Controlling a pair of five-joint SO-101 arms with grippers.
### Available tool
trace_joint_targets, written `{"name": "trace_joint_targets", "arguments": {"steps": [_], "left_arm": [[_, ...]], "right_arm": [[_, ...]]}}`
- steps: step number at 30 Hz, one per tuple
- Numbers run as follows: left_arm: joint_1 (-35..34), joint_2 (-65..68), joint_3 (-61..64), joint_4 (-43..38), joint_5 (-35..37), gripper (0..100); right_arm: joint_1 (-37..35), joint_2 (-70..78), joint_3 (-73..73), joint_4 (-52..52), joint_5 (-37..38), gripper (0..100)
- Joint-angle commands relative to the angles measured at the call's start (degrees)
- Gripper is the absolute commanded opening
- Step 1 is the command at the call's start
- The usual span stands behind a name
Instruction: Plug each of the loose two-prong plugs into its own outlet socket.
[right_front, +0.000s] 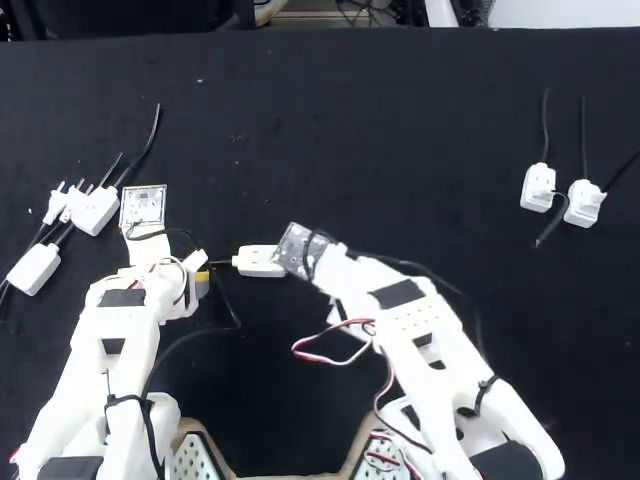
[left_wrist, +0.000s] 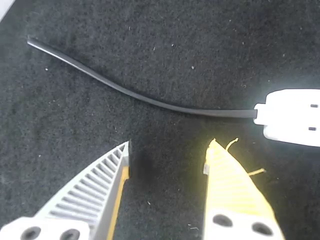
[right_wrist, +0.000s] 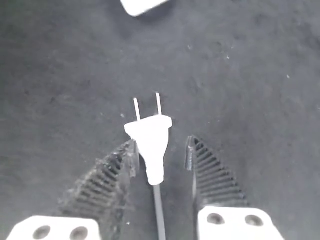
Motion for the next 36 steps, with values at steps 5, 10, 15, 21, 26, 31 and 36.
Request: {"name": "trace_joint_targets", "arguments": {"steps": [5, 10, 15, 21, 26, 31, 36], "left_arm": [[-0.57, -0.53, -0.57, -0.88, 0.62, 24], [-0.57, -0.53, -0.57, -0.88, 0.62, 24], [-0.57, -0.53, -0.66, -0.88, 0.62, 24], [-0.57, -0.53, -0.57, -0.88, 0.62, 24], [-0.57, -0.53, -0.66, -0.88, 0.62, 24], [-0.57, -0.53, -0.57, -0.88, 0.62, 24], [-0.57, -0.53, -0.57, -0.88, 0.62, 24]], "right_arm": [[-0.53, -1.71, -5.76, 6.86, -3.52, 14.8], [-2.64, -1.71, -8.4, 12.57, -2.64, 15.0], [-7.47, -1.71, -8.22, 13.54, -0.7, 14.9], [-7.56, -1.27, -3.82, 8.09, 1.58, 14.9], [-7.3, -1.27, 2.59, 2.64, 3.52, 14.8], [-7.3, -1.36, 3.74, -1.05, 3.25, 14.8], [-5.63, -1.27, 3.74, -5.19, 3.43, 14.8]]}}
